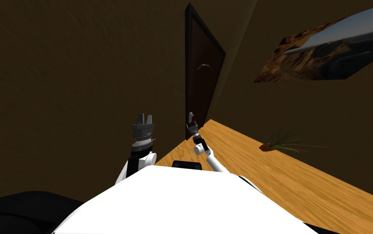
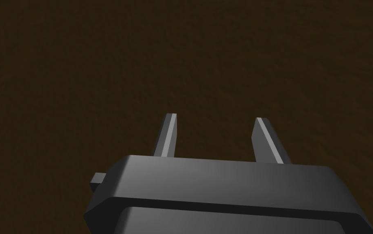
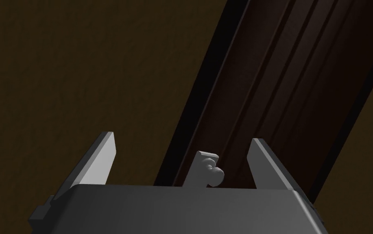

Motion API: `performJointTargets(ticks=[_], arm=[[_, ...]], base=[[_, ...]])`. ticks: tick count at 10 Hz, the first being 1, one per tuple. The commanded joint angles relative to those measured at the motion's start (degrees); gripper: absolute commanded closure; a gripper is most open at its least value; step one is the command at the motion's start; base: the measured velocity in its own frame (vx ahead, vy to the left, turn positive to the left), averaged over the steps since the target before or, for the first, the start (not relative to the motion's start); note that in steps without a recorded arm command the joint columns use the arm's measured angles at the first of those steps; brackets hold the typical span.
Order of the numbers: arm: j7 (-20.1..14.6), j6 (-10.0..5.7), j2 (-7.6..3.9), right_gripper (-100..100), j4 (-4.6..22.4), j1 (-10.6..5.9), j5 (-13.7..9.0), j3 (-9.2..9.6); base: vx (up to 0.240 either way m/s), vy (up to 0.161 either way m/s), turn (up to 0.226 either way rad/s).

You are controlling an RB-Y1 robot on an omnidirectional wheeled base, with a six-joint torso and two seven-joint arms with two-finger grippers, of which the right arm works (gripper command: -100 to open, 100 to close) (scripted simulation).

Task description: Pull the door open

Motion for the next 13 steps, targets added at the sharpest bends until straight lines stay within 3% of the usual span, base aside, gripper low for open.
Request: performJointTargets(ticks=[1,13], arm=[[-1.79,-0.16,-0.34,-100,2.04,-1.55,-1.47,1.41],[-13.97,-1.54,-2.78,-100,16.23,-11.78,-12.15,12.32]], base=[[0.081,-0.084,0.077],[0.077,-0.096,0.085]])
